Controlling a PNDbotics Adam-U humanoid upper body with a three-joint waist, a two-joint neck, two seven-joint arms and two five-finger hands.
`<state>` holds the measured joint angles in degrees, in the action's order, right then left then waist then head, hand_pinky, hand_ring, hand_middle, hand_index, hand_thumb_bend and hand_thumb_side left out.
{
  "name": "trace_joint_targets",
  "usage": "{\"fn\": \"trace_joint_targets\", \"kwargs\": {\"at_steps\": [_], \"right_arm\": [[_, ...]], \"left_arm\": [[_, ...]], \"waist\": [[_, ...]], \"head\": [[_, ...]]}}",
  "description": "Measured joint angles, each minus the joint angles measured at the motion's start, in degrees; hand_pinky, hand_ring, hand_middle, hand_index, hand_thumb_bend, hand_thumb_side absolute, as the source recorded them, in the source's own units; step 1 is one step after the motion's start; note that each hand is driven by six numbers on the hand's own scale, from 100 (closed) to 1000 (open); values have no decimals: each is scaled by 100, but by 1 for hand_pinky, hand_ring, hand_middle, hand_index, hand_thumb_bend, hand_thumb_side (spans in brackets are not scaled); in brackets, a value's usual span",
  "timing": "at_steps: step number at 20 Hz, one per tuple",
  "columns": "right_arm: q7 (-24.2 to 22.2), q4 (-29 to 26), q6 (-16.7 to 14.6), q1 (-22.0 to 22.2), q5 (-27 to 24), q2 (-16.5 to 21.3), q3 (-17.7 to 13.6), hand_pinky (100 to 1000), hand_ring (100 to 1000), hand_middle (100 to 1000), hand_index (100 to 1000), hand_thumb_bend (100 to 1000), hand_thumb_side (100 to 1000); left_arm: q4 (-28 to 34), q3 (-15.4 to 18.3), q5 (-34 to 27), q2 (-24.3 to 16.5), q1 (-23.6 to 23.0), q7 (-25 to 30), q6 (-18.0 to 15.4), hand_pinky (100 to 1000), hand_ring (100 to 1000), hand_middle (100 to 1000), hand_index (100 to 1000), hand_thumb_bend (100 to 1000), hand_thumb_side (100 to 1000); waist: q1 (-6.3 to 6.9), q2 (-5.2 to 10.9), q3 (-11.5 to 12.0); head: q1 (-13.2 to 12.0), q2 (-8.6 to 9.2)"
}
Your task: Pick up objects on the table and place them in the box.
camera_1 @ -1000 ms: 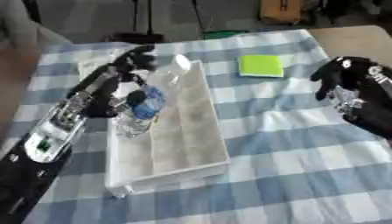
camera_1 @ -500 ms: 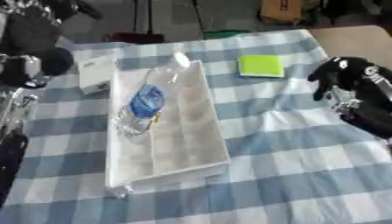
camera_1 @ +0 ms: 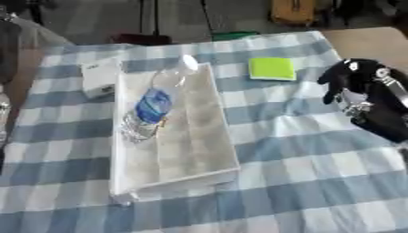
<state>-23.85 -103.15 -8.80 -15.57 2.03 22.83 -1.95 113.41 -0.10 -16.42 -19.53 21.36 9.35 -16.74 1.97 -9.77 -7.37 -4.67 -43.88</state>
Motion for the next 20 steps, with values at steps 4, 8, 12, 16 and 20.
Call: {"fn": "trace_joint_targets", "kwargs": {"at_steps": [4, 8, 12, 16, 20], "right_arm": [[2, 2, -2, 0, 0, 0, -13, 536, 462, 597, 657, 100, 522], [4, 3, -4, 0, 0, 0, -14, 536, 462, 597, 657, 100, 523], [5, 4, -3, 0, 0, 0, -14, 536, 462, 598, 659, 100, 523], [7, 7, -2, 0, 0, 0, -14, 536, 462, 598, 660, 100, 524], [8, 10, 0, 0, 0, 0, -15, 536, 461, 598, 661, 100, 523]], "left_arm": [[0, 56, 3, 50, -106, -28, -7, 576, 826, 962, 906, 737, 383], [0, 123, 39, 109, -216, -94, -9, 570, 826, 964, 905, 728, 392], [0, 144, 90, 172, -246, -143, 18, 566, 825, 965, 906, 723, 398], [0, 159, 135, 200, -282, -169, 43, 563, 825, 966, 906, 717, 407], [0, 174, 169, 249, -312, -195, 69, 560, 825, 967, 905, 710, 415]], "waist": [[-1, -1, 32], [-5, -1, 34], [-4, -1, 30], [-1, -7, 29], [4, -7, 20]], "head": [[7, 0], [19, 0], [26, 0], [30, 0], [42, 0]]}}
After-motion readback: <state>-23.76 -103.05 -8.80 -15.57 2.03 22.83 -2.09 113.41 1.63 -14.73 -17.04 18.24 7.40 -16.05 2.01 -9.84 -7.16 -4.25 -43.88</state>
